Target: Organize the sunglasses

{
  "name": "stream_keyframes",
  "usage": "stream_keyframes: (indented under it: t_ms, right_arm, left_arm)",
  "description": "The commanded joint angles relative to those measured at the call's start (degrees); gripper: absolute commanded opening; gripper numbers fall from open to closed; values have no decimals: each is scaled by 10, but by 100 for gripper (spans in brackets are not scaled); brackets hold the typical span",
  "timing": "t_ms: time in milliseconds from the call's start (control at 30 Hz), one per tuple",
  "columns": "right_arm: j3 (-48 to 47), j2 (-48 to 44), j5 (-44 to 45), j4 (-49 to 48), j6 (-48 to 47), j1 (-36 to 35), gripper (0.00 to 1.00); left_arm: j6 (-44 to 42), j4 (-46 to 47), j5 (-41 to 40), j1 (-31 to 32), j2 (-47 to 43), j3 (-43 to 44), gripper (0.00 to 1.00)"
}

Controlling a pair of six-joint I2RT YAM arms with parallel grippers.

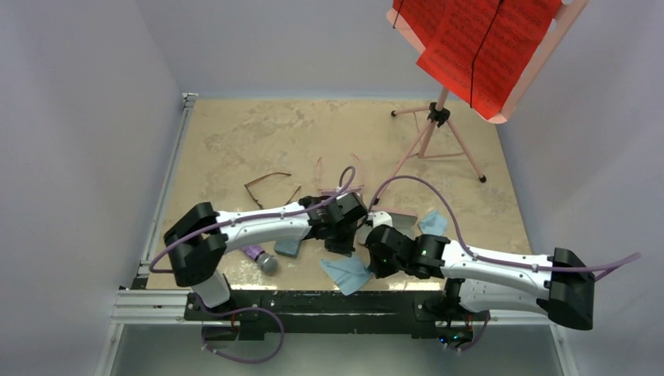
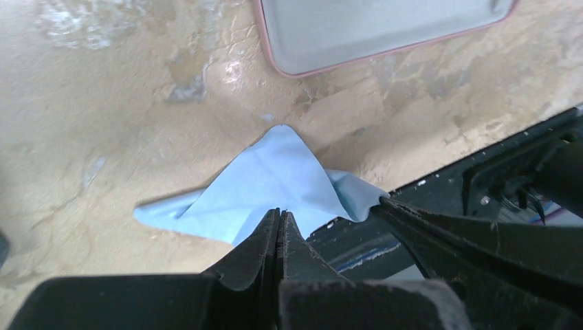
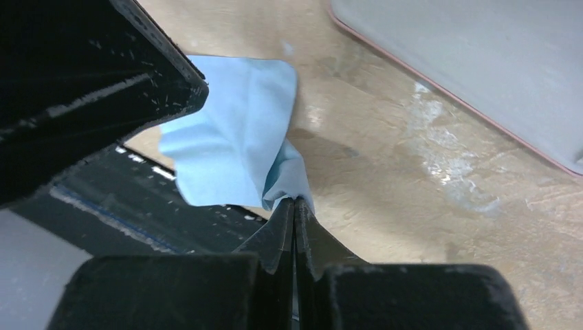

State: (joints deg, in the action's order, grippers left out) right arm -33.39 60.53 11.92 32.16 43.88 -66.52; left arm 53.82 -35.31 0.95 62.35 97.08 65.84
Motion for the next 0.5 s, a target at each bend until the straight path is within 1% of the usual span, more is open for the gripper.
stream_keyframes:
  t_ms: [0,67,100,167,233,333,467]
  right_arm:
    - [-32,-28,-29,-13,-53,-3,0]
    - [-31,-30,-34,-14,-55,-3,0]
    - [-31,-29,-34,-12,-49,-3,0]
    - [-24,-24,-36,-6,-28,-3,0]
    - [-14,-16,-31,-1,-6,-3,0]
    - [4,-1,-27,-9,24,-3,0]
    - [17,20,-18,-14,64,-2,0]
  left_arm:
    - [-16,11,-33,0,-76,-34,0]
    - [-22,3,-31,-1,-67,-24,0]
    - [-24,-5,-30,-1,-53,-11,13]
    - [-27,-15,-23,-1,-18,13,28]
    - [-29,-5,9,-1,13,27,36]
    - [-27,13,30,-1,49,40,42]
    - [-22,21,37,-1,84,59,42]
